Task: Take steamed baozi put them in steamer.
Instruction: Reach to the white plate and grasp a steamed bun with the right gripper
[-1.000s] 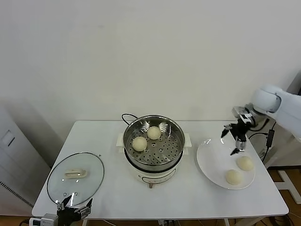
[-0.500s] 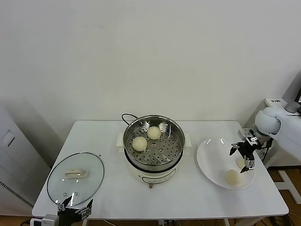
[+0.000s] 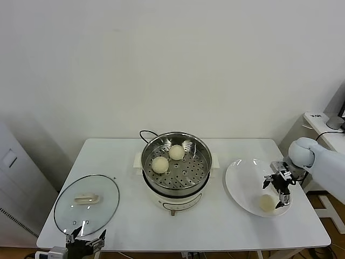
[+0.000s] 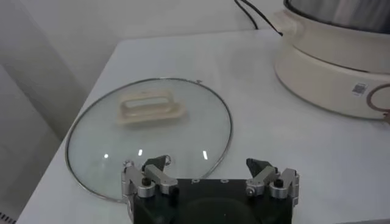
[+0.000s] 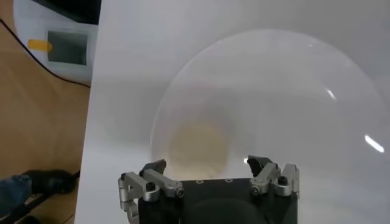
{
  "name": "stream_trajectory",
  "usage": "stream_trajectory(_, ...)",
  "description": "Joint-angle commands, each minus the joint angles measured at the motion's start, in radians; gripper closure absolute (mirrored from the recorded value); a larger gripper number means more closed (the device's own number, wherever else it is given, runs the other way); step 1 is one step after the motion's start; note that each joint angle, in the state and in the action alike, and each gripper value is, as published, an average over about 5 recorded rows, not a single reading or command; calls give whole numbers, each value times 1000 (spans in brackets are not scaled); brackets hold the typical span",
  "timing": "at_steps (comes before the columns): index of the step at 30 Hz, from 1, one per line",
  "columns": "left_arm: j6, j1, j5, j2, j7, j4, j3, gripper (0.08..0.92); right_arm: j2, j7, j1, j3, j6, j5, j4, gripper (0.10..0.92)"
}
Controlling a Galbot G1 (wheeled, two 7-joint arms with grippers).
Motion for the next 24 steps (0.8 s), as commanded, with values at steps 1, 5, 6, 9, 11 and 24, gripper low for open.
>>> stream_trajectory(1, 1, 0, 1, 0, 0, 1, 0, 177, 19, 10, -78, 59, 10, -40, -23, 203)
stream_trajectory(5, 1, -1, 2, -1, 0, 1, 1, 177, 29, 18, -83, 67, 7, -52, -30, 223)
stream_trajectory(6, 1, -1, 2, -1, 0, 1, 1, 177, 30, 21, -83, 68, 6, -54, -31, 240)
stream_trajectory(9, 1, -1, 2, -2, 0, -1, 2, 177, 32, 26, -84, 70, 2, -54, -34, 313)
stream_trajectory(11, 1, 0, 2, -2, -1, -3, 2, 177, 33, 26, -85, 73, 0, -53, -34, 368)
stream_trajectory(24, 0, 8, 7, -7, -2, -13, 2, 177, -29, 10, 32, -13, -25, 34, 46, 465)
